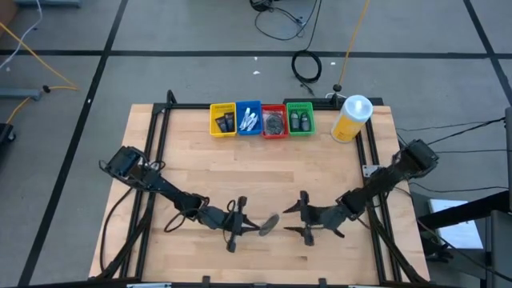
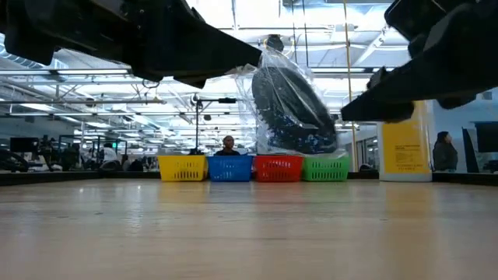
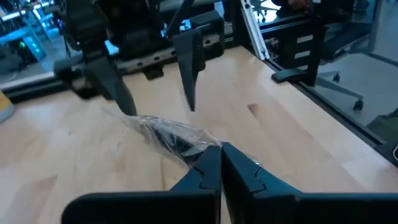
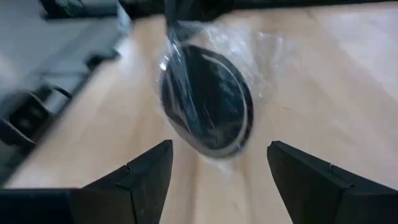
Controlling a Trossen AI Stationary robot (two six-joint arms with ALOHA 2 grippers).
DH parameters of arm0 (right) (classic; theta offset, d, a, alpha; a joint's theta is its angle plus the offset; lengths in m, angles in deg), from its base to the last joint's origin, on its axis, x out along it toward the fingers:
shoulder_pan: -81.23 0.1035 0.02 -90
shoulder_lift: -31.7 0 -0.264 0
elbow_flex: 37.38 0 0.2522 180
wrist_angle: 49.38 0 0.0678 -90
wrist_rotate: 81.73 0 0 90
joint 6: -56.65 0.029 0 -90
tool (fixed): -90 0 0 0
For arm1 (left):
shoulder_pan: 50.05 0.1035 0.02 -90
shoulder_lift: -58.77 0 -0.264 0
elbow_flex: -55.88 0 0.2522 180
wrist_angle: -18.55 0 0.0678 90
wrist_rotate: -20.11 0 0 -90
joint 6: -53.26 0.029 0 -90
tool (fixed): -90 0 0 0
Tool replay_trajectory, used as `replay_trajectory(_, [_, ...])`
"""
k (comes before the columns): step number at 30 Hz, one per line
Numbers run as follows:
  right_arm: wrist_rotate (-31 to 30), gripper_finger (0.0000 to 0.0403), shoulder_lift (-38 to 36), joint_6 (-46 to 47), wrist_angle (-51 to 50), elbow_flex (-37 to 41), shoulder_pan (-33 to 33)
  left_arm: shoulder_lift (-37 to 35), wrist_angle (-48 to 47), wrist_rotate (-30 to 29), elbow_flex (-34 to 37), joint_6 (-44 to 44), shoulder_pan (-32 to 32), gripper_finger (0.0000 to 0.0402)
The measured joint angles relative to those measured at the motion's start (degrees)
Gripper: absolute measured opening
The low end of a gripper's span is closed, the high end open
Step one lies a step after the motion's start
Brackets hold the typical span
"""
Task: Pick & Place Travel size toiletries
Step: Put the black hairbrush into the red basket
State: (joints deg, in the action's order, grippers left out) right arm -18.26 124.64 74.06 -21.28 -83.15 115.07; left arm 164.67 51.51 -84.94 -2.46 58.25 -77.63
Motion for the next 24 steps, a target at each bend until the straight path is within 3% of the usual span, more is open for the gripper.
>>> replay_trajectory(4, [3.12,0.0253,6.06,-0.15,13.85,1.29,-2.73,0.00,0.33,0.00,0.00,0.99,0.01,0.0004])
replay_trajectory(10, [11.93,0.0232,13.10,-2.39,23.45,0.39,-6.67,0.00,0.32,-0.01,0.00,1.31,0.01,0.0004])
replay_trajectory(14, [14.80,0.0169,14.08,-3.47,24.82,0.39,-7.62,0.00,0.29,-1.38,0.00,0.92,-0.03,0.0009])
replay_trajectory(20, [14.92,0.0030,13.20,-6.41,24.67,0.39,-7.05,0.00,-0.11,-2.12,0.00,-1.24,0.15,0.0013])
replay_trajectory(24, [12.65,0.0027,8.13,-5.19,16.89,0.39,-6.30,-2.14,-4.93,-2.17,0.01,-1.97,0.14,0.0048])
